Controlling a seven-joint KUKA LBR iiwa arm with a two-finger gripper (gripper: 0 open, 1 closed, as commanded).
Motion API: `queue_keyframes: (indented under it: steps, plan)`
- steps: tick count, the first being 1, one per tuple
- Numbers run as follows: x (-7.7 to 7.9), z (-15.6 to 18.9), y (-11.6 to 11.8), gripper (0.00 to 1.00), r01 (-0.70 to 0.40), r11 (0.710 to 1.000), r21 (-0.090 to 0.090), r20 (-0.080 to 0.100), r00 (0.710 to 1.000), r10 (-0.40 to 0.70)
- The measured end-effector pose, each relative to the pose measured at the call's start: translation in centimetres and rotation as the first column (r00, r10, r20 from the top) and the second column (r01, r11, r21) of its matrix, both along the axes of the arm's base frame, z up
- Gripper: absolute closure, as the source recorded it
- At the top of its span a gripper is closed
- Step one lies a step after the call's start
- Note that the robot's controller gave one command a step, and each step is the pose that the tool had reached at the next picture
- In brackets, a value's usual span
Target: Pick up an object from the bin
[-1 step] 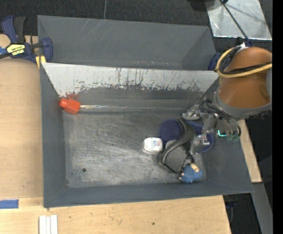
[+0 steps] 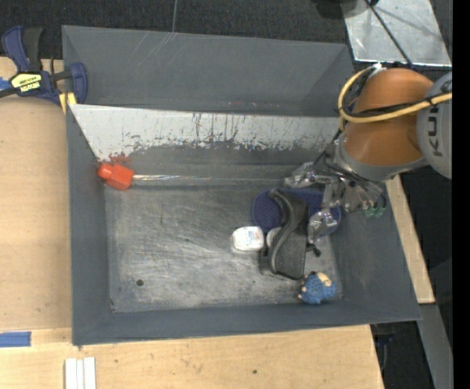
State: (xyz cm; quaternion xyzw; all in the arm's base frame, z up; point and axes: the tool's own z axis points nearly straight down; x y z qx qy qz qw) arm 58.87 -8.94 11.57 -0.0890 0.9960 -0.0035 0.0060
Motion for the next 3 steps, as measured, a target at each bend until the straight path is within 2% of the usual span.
queue_keyframes:
  steps: [1,2,3]
  plan:
    - [0.1,-0.7,7.2,0.00,0.120,0.993,0.000,-0.005,0.993,-0.120]
    - [-3.5,-0.5,15.0,0.00,0.023,1.000,0.007,-0.002,1.000,-0.023]
    - [3.4,-4.1,14.5,0.00,0.218,0.976,0.001,-0.033,0.975,-0.218]
